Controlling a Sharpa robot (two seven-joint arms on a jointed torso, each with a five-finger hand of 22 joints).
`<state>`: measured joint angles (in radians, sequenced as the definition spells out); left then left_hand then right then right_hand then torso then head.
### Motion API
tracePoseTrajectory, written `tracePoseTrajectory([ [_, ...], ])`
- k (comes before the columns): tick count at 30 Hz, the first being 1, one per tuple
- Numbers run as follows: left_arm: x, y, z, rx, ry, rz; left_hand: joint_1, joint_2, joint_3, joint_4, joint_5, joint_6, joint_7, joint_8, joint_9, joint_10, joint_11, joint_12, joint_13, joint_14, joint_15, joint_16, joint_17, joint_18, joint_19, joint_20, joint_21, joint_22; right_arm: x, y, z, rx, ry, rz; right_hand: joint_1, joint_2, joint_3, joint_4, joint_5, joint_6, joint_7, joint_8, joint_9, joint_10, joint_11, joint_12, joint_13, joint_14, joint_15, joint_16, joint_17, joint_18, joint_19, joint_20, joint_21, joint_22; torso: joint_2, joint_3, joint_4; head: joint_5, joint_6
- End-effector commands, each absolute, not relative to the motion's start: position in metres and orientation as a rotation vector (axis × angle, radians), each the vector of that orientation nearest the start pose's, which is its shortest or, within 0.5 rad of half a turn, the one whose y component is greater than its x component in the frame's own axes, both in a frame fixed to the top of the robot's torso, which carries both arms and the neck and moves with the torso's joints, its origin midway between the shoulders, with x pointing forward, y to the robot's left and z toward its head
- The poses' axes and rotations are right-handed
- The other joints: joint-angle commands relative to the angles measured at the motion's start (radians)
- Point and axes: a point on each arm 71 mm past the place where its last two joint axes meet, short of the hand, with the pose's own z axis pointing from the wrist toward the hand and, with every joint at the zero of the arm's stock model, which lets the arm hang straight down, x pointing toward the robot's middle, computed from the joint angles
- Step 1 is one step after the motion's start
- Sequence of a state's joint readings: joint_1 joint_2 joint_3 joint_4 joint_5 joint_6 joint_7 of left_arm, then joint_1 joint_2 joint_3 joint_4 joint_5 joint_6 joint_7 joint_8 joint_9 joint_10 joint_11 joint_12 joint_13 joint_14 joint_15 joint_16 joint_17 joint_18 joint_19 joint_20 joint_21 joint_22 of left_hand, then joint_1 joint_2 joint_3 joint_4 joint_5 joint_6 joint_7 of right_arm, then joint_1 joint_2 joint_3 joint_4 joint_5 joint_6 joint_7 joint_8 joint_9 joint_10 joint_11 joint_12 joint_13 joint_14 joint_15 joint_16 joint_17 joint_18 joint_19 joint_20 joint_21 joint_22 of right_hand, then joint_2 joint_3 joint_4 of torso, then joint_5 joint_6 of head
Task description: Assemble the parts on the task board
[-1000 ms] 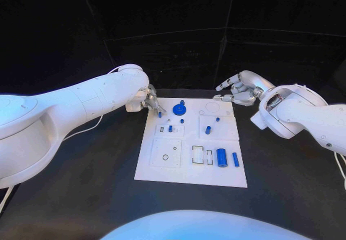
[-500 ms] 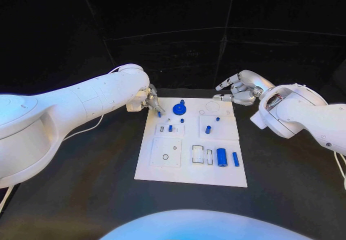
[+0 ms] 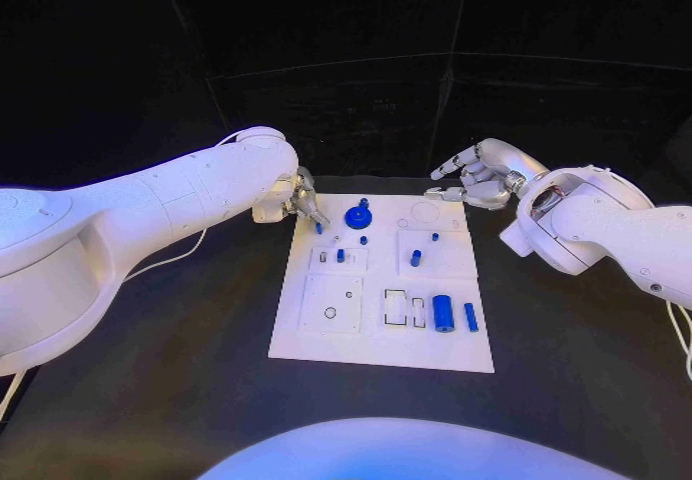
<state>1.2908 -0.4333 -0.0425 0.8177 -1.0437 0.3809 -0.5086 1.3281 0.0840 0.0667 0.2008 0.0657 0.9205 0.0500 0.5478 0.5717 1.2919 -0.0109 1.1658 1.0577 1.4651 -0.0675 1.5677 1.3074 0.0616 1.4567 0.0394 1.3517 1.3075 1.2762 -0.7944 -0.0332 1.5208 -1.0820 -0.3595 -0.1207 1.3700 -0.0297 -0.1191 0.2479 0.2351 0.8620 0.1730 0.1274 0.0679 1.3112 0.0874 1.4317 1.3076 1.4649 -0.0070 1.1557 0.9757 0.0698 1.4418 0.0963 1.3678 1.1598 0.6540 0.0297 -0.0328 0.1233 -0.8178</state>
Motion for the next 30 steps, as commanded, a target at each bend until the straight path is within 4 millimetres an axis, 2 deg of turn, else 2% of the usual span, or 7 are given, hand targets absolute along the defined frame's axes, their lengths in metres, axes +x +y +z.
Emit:
tracePoseTrajectory([
  [1, 0.588, 0.215, -0.218, -0.301, 2.398, -0.203, 0.026, 0.007, 0.015, -0.015, 0.005, 0.004, -0.001, 0.006, 0.001, 0.002, -0.010, 0.002, -0.003, 0.106, -0.010, 0.003, 0.263, -0.001, 0.006, -0.005, 0.005, 0.034, 0.502, -0.181, -0.146, 0.181, 1.670, 0.844, 0.005, 0.009, -0.005, 0.001, 0.005, 0.004, 0.001, 0.007, 0.001, -0.007, -0.001, -0.003, 0.006, 0.016, 0.003, 0.004, -0.001, 0.009, -0.005, 0.001, -0.007, 0.000, 0.000, -0.0001, 0.0004, 0.000, -0.001],
  [5, 0.589, 0.216, -0.217, -0.321, 2.375, -0.226, 0.072, 0.016, 0.056, -0.053, 0.006, 0.000, -0.005, 0.004, 0.001, 0.003, -0.013, -0.005, -0.011, 0.106, -0.013, 0.003, 0.263, -0.001, 0.006, -0.008, 0.006, 0.036, 0.502, -0.181, -0.146, 0.181, 1.670, 0.844, 0.005, 0.009, -0.006, 0.002, 0.007, 0.005, 0.001, 0.007, 0.001, -0.007, -0.001, -0.003, 0.006, 0.016, 0.003, 0.004, -0.001, 0.009, -0.006, 0.001, -0.007, -0.001, 0.000, -0.0001, 0.0007, -0.001, -0.001],
  [9, 0.588, 0.219, -0.215, -0.340, 2.346, -0.252, 0.085, 0.013, 0.079, -0.069, 0.002, -0.001, -0.004, 0.006, 0.002, 0.006, -0.013, -0.009, -0.015, 0.106, -0.012, 0.003, 0.263, -0.002, 0.007, -0.009, 0.006, 0.038, 0.502, -0.182, -0.146, 0.181, 1.669, 0.844, 0.005, 0.009, -0.006, 0.002, 0.007, 0.005, 0.000, 0.007, 0.001, -0.007, -0.001, -0.003, 0.006, 0.016, 0.003, 0.004, -0.001, 0.009, -0.006, 0.001, -0.007, -0.002, -0.001, 0.0001, 0.0018, -0.001, -0.001],
  [15, 0.584, 0.223, -0.212, -0.381, 2.303, -0.305, 0.090, 0.009, 0.094, -0.078, 0.000, 0.002, -0.004, 0.010, 0.005, 0.013, -0.014, -0.003, -0.006, 0.106, -0.012, 0.003, 0.263, -0.002, 0.007, -0.009, 0.006, 0.038, 0.502, -0.183, -0.146, 0.183, 1.669, 0.841, 0.005, 0.009, -0.006, 0.002, 0.007, 0.005, 0.000, 0.007, 0.001, -0.007, -0.001, -0.003, 0.006, 0.016, 0.003, 0.004, -0.001, 0.009, -0.006, 0.001, -0.007, -0.001, -0.002, 0.0007, 0.0039, 0.000, -0.001],
  [24, 0.567, 0.226, -0.203, -0.395, 2.251, -0.369, 0.090, 0.005, 0.104, -0.083, -0.001, 0.004, -0.005, 0.014, 0.007, 0.017, -0.014, -0.001, -0.004, 0.106, -0.013, 0.003, 0.263, -0.002, 0.008, -0.009, 0.007, 0.040, 0.502, -0.185, -0.146, 0.184, 1.669, 0.839, 0.005, 0.010, -0.007, 0.002, 0.008, 0.005, 0.000, 0.008, 0.001, -0.007, -0.002, -0.003, 0.007, 0.016, 0.003, 0.004, -0.001, 0.008, -0.005, 0.001, -0.007, 0.000, -0.007, 0.0029, 0.0131, 0.000, -0.003],
  [30, 0.554, 0.226, -0.201, -0.386, 2.237, -0.397, 0.091, 0.001, 0.113, -0.087, -0.001, 0.005, -0.006, 0.017, 0.009, 0.020, -0.015, 0.000, -0.003, 0.106, -0.013, 0.003, 0.263, -0.002, 0.009, -0.010, 0.008, 0.041, 0.502, -0.187, -0.146, 0.186, 1.670, 0.835, 0.005, 0.010, -0.007, 0.002, 0.008, 0.005, 0.000, 0.008, 0.001, -0.007, -0.002, -0.003, 0.007, 0.016, 0.003, 0.004, -0.001, 0.008, -0.005, 0.001, -0.007, 0.000, -0.006, 0.0023, 0.0119, 0.002, -0.004],
])
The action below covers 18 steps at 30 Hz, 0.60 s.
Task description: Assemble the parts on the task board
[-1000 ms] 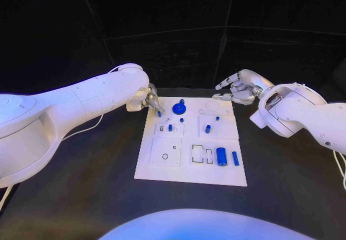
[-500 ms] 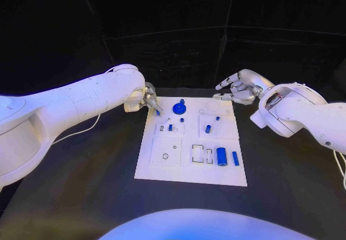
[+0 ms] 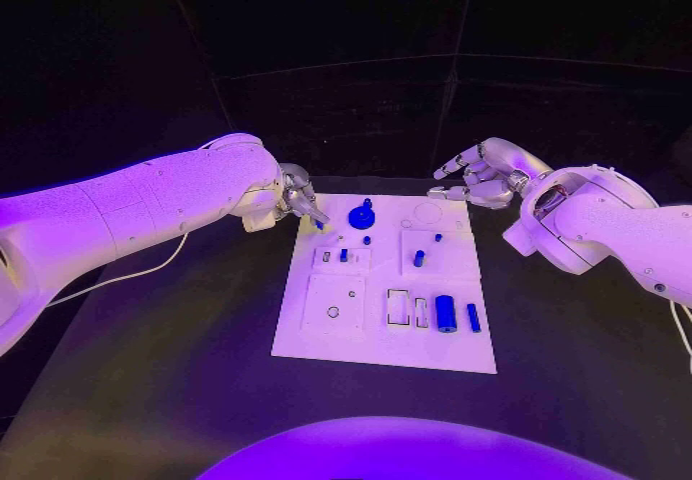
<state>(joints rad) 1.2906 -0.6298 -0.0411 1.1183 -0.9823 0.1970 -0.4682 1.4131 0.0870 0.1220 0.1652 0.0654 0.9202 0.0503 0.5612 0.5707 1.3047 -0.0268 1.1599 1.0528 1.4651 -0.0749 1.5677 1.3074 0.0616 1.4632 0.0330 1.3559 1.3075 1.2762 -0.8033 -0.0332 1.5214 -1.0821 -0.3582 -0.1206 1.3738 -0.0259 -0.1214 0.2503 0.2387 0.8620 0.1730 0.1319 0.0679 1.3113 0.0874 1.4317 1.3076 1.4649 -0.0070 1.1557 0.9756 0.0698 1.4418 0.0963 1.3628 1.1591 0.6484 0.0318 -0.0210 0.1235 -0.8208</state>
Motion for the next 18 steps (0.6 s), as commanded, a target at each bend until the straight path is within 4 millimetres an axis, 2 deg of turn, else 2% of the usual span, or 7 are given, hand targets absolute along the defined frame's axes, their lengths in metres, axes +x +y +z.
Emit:
tracePoseTrajectory([
  [1, 0.551, 0.226, -0.202, -0.385, 2.236, -0.401, 0.006, -0.003, 0.059, -0.052, -0.001, 0.005, -0.006, 0.004, 0.011, 0.007, 0.001, 0.006, 0.002, 0.106, -0.006, 0.003, 0.263, -0.002, 0.003, -0.003, 0.003, 0.041, 0.502, -0.187, -0.146, 0.186, 1.670, 0.835, 0.001, 0.006, -0.004, 0.000, 0.004, 0.005, 0.000, 0.003, 0.001, -0.007, -0.002, -0.003, 0.007, 0.016, 0.002, 0.004, -0.001, 0.009, -0.005, 0.001, -0.002, 0.000, 0.000, 0.0002, 0.0000, 0.002, -0.002],
  [8, 0.537, 0.227, -0.206, -0.360, 2.234, -0.411, 0.006, -0.006, 0.066, -0.055, -0.001, 0.005, -0.006, 0.005, 0.012, 0.009, 0.001, 0.006, 0.002, 0.106, -0.006, 0.003, 0.263, -0.003, 0.003, -0.003, 0.004, 0.042, 0.502, -0.187, -0.146, 0.187, 1.672, 0.833, 0.001, 0.007, -0.006, 0.001, 0.005, 0.006, 0.000, 0.004, 0.001, -0.007, -0.002, -0.003, 0.007, 0.016, 0.002, 0.004, -0.001, 0.008, -0.005, 0.001, -0.002, 0.000, 0.002, -0.0002, -0.0006, 0.006, -0.006],
  [18, 0.522, 0.218, -0.219, -0.319, 2.267, -0.429, 0.006, -0.012, 0.077, -0.060, -0.001, 0.004, -0.007, 0.008, 0.014, 0.010, 0.000, 0.004, -0.001, 0.106, -0.007, 0.003, 0.263, -0.002, 0.004, -0.004, 0.004, 0.042, 0.502, -0.186, -0.147, 0.184, 1.675, 0.835, 0.001, 0.007, -0.006, 0.001, 0.005, 0.006, 0.000, 0.004, 0.001, -0.007, -0.002, -0.003, 0.007, 0.016, 0.002, 0.004, -0.001, 0.008, -0.005, 0.001, -0.002, 0.000, 0.001, -0.0008, -0.0025, 0.008, -0.010],
])
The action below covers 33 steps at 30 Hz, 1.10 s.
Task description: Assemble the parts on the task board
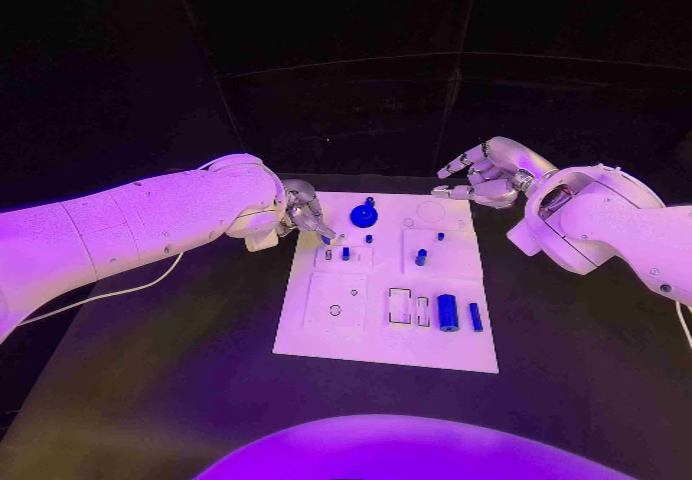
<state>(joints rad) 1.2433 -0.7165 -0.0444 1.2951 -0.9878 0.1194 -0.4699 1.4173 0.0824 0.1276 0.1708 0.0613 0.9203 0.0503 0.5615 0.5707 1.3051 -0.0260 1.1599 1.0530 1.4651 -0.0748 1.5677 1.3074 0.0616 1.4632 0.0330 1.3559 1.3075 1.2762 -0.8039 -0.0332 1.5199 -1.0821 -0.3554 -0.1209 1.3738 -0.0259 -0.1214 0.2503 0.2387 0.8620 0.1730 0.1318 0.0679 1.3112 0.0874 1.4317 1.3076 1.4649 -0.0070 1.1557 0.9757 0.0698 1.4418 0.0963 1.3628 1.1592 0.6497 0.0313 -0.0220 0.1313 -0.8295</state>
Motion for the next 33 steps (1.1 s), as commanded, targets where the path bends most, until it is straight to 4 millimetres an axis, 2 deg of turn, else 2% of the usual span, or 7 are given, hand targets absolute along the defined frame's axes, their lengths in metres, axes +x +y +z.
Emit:
tracePoseTrajectory([
  [1, 0.521, 0.217, -0.220, -0.316, 2.271, -0.430, 0.001, -0.007, 0.072, -0.066, 0.003, 0.004, -0.007, 0.007, 0.014, 0.009, -0.001, 0.004, -0.001, 0.106, -0.007, 0.003, 0.263, -0.002, 0.004, -0.004, 0.004, 0.042, 0.502, -0.186, -0.147, 0.184, 1.675, 0.835, 0.001, 0.007, -0.006, 0.001, 0.005, 0.006, 0.000, 0.004, 0.001, -0.007, -0.002, -0.003, 0.007, 0.016, 0.002, 0.004, -0.001, 0.008, -0.005, 0.001, -0.002, 0.000, 0.000, -0.0003, -0.0021, 0.000, -0.001],
  [6, 0.519, 0.216, -0.223, -0.304, 2.286, -0.429, 0.001, -0.008, 0.074, -0.067, 0.003, 0.003, -0.006, 0.008, 0.014, 0.009, -0.001, 0.003, -0.001, 0.106, -0.007, 0.003, 0.263, -0.002, 0.004, -0.004, 0.004, 0.043, 0.502, -0.186, -0.147, 0.184, 1.675, 0.835, 0.001, 0.007, -0.006, 0.001, 0.005, 0.006, 0.000, 0.004, 0.001, -0.007, -0.002, -0.003, 0.007, 0.016, 0.002, 0.004, -0.001, 0.008, -0.005, 0.001, -0.002, 0.000, 0.000, 0.0009, -0.0016, -0.001, -0.002],
  [27, 0.515, 0.214, -0.230, -0.219, 2.345, -0.396, 0.000, -0.022, 0.095, -0.077, 0.002, 0.001, -0.006, 0.010, 0.016, 0.008, -0.001, -0.003, -0.008, 0.106, -0.007, 0.003, 0.263, -0.003, 0.004, -0.005, 0.004, 0.044, 0.503, -0.186, -0.147, 0.182, 1.676, 0.835, 0.001, 0.007, -0.006, 0.001, 0.005, 0.006, 0.000, 0.004, 0.001, -0.007, -0.002, -0.003, 0.007, 0.016, 0.002, 0.004, -0.001, 0.008, -0.005, 0.001, -0.002, 0.000, 0.000, -0.0003, -0.0005, -0.001, -0.007],
  [33, 0.516, 0.213, -0.231, -0.212, 2.352, -0.398, 0.000, -0.023, 0.095, -0.077, 0.002, 0.001, -0.006, 0.010, 0.016, 0.007, 0.000, -0.004, -0.009, 0.106, -0.007, 0.003, 0.263, -0.003, 0.004, -0.005, 0.003, 0.043, 0.503, -0.185, -0.147, 0.182, 1.677, 0.836, 0.001, 0.007, -0.006, 0.001, 0.005, 0.006, 0.000, 0.004, 0.001, -0.007, -0.002, -0.003, 0.007, 0.016, 0.002, 0.004, -0.001, 0.008, -0.005, 0.001, -0.002, 0.000, 0.000, 0.0006, -0.0013, 0.000, -0.007],
])
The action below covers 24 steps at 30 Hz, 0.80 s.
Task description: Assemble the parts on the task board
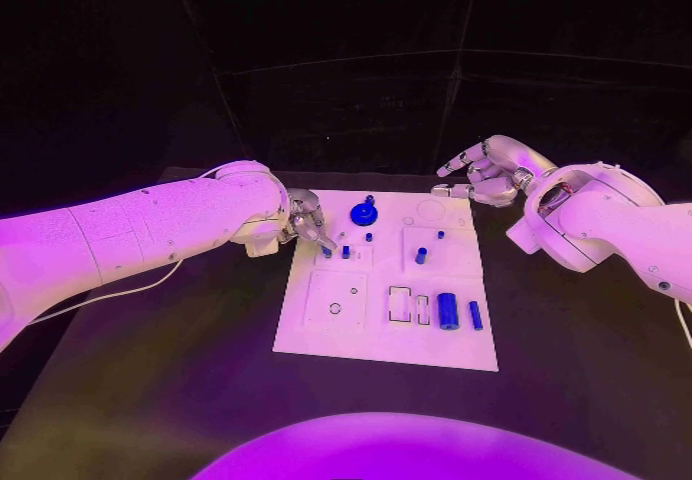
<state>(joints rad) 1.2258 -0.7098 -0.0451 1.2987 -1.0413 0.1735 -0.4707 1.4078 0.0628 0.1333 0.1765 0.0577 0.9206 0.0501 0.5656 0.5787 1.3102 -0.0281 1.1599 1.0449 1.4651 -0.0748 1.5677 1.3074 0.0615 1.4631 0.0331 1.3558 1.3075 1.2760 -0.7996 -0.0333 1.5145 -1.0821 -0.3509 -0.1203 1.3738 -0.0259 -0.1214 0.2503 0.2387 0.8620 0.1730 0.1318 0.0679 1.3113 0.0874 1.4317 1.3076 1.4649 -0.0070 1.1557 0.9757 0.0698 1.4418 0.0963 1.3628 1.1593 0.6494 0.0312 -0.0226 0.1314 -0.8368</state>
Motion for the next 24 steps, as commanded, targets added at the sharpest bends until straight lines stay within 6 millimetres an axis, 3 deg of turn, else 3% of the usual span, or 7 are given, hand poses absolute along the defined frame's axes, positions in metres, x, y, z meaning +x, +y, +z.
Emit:
tracePoseTrajectory([
  [1, 0.5158, 0.2124, -0.2309, -0.211, 2.353, -0.398, 0.009, -0.004, 0.090, -0.082, 0.006, 0.000, -0.006, 0.006, 0.008, 0.002, 0.002, -0.004, -0.001, 0.106, -0.007, 0.003, 0.263, -0.002, 0.004, -0.005, 0.003, 0.043, 0.5032, -0.1855, -0.1473, 0.182, 1.677, 0.836, 0.001, 0.008, -0.007, 0.002, 0.006, 0.006, 0.000, 0.004, 0.001, -0.006, -0.002, -0.003, 0.007, 0.016, 0.002, 0.004, -0.001, 0.009, -0.005, 0.001, -0.002, -0.001, 0.000, 0.0004, -0.0006, -0.001, 0.001],
  [24, 0.5167, 0.2096, -0.2332, -0.195, 2.376, -0.393, 0.008, -0.006, 0.092, -0.083, 0.005, 0.001, -0.006, 0.006, 0.009, 0.003, 0.002, -0.004, -0.001, 0.106, -0.007, 0.003, 0.263, -0.002, 0.003, -0.004, 0.002, 0.042, 0.5038, -0.1849, -0.1477, 0.180, 1.680, 0.836, 0.001, 0.009, -0.009, 0.004, 0.006, 0.007, 0.000, 0.005, 0.001, -0.006, -0.002, -0.002, 0.007, 0.016, 0.002, 0.004, -0.002, 0.009, -0.006, 0.001, -0.003, -0.001, 0.000, 0.0004, -0.0010, -0.001, -0.004],
])
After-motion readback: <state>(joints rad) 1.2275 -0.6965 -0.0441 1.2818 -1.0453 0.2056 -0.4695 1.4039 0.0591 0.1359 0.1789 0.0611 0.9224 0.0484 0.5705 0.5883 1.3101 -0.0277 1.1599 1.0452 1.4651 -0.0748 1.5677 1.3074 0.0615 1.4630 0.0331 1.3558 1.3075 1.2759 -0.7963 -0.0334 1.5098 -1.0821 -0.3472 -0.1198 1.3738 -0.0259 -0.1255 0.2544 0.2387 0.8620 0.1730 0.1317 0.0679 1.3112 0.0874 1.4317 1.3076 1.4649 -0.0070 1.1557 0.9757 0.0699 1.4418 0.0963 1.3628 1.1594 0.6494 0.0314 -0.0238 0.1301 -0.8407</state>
